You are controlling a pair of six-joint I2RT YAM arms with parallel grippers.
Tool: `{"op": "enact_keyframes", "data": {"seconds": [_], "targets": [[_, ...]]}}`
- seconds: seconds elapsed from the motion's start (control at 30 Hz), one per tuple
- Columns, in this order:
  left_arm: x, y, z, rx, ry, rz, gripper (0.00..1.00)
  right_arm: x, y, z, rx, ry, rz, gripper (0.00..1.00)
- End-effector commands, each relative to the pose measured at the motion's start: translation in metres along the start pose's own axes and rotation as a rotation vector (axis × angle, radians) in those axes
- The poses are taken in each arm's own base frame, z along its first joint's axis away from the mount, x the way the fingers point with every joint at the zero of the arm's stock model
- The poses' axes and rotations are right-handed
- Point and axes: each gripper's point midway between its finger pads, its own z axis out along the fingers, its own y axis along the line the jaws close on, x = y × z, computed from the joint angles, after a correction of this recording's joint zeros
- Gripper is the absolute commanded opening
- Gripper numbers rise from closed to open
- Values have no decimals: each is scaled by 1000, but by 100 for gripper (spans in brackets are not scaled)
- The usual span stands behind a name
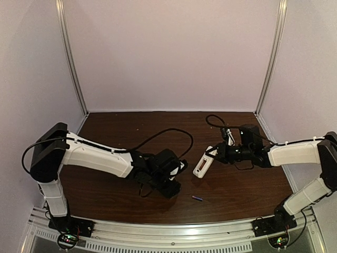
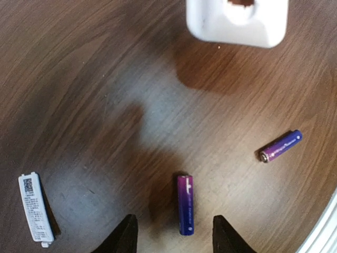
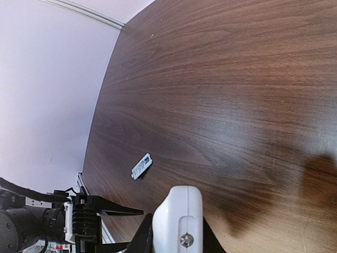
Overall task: Load the batteries into the remote control
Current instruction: Adjust the battery at the center of the board, then pick up the battery from the center of the board.
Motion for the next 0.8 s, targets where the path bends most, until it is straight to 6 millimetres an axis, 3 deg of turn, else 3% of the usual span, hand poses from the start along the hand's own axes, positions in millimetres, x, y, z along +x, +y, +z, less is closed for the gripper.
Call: {"op": "enact_keyframes", "data": {"seconds": [0.0,0.23,0.47,0.53,0.63,0.77], "targets": [[7,6,14,-78,59,77,48,-2,-2,-15,0,-9,-9,0],[15,3,29,-100,105,126,36,-4,-7,-26,15,-21,-4,0],[25,8,29,-133,141,136,9,-3,-9,-27,11,-17,1,0],[24,9,24,-136,134,124,1,-4,-8,-27,2,-22,4,0],[16,10,12,-136,86,95,0,-4,-3,-27,-33,-38,24,0],[-29,-5,-32,-58,-118,44,0,0,10,-23,-106,-49,58,0]]}}
